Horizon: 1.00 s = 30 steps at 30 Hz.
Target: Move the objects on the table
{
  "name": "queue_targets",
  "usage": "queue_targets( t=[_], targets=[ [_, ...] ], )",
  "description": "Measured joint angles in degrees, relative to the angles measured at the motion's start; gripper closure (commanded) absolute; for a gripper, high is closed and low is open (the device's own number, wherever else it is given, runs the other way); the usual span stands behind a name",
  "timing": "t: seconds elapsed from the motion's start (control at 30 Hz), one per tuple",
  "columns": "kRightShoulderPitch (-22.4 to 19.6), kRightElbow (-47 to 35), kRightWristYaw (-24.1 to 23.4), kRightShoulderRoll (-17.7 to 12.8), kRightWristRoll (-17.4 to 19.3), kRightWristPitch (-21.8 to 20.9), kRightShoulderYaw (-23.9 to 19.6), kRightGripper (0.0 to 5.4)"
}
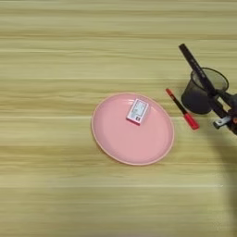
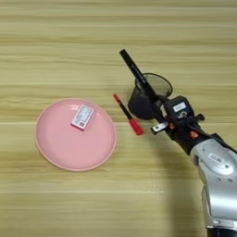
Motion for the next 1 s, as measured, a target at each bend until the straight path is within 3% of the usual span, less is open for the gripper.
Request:
queue_targets(
  t=[0.63, 1.0],
  targets=[
    [1.8, 7.7, -2.0, -0.6, 0.6, -0.2, -7.0, 4.41],
    [2.2, 12.8, -2.2, -0.9, 1.1, -1.4, -8.4, 4.41]
  ],
)
